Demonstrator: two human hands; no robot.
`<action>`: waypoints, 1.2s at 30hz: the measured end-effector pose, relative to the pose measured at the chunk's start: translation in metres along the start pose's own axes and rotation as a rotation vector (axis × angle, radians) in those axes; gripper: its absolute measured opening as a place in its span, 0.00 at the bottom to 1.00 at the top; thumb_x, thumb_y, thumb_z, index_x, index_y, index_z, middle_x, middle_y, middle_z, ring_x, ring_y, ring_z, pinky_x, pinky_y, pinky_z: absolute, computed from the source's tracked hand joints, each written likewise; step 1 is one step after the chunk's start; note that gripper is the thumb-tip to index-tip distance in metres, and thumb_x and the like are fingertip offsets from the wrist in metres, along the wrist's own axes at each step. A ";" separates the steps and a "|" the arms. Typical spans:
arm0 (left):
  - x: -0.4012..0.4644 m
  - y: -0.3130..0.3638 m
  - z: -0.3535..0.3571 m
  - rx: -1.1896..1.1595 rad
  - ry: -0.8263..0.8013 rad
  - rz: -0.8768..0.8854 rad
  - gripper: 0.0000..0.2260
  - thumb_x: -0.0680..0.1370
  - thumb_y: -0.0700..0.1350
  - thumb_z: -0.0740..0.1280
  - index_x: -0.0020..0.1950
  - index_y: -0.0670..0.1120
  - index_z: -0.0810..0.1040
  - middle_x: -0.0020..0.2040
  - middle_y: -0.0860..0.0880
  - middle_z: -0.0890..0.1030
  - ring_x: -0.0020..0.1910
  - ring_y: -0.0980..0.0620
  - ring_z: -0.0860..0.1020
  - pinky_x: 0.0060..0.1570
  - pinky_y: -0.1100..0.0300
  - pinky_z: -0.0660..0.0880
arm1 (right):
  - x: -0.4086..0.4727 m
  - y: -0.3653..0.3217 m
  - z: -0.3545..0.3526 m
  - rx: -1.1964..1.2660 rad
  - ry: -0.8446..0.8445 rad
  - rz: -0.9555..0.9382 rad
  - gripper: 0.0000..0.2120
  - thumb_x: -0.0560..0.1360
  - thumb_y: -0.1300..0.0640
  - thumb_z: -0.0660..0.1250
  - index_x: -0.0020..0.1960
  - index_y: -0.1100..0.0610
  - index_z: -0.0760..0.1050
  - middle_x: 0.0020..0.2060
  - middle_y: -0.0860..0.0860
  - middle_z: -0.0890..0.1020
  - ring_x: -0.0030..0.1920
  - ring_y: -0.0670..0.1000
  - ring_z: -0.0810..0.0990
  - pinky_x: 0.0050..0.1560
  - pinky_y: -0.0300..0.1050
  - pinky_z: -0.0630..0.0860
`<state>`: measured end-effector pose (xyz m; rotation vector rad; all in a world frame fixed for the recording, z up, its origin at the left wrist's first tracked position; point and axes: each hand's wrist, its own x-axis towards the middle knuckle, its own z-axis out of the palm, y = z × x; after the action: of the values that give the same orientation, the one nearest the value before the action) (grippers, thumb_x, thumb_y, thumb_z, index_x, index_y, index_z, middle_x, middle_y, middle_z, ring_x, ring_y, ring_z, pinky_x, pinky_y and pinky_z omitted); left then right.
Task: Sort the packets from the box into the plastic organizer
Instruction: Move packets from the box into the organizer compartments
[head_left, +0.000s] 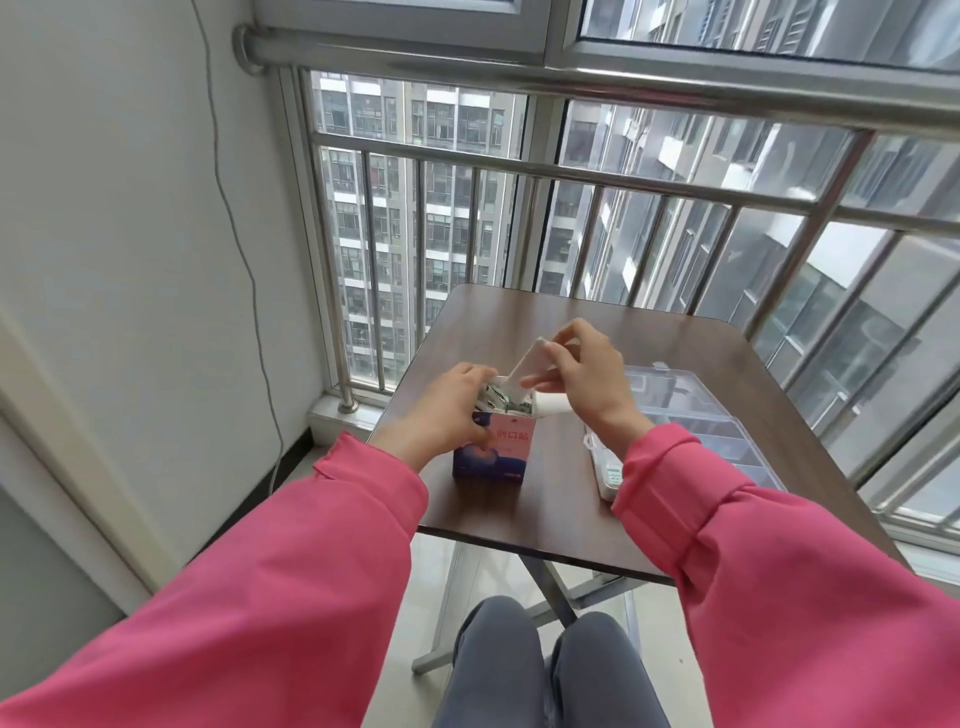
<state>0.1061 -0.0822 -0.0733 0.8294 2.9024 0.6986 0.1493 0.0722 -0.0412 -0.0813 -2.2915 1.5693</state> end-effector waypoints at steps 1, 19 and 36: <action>-0.001 -0.002 0.000 -0.009 -0.017 -0.005 0.42 0.67 0.42 0.77 0.75 0.46 0.59 0.72 0.47 0.64 0.69 0.49 0.66 0.62 0.65 0.60 | 0.000 -0.003 -0.003 0.040 0.011 -0.007 0.08 0.79 0.63 0.60 0.41 0.58 0.66 0.40 0.61 0.79 0.29 0.50 0.83 0.29 0.40 0.79; -0.011 0.104 0.003 -0.831 -0.199 0.116 0.13 0.82 0.45 0.56 0.50 0.40 0.78 0.38 0.47 0.83 0.29 0.59 0.77 0.30 0.70 0.70 | -0.036 0.003 -0.089 0.337 -0.032 0.069 0.05 0.72 0.64 0.69 0.41 0.59 0.73 0.30 0.52 0.79 0.27 0.46 0.76 0.27 0.35 0.71; 0.021 0.134 0.058 -1.172 0.004 -0.086 0.05 0.80 0.41 0.62 0.53 0.45 0.76 0.41 0.45 0.82 0.31 0.53 0.83 0.32 0.66 0.78 | -0.032 0.052 -0.143 0.430 0.079 0.243 0.03 0.75 0.64 0.67 0.42 0.62 0.78 0.28 0.50 0.83 0.30 0.46 0.82 0.35 0.33 0.78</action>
<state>0.1628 0.0533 -0.0653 0.4891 1.8885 1.9998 0.2180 0.2119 -0.0515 -0.3127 -1.8920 2.1061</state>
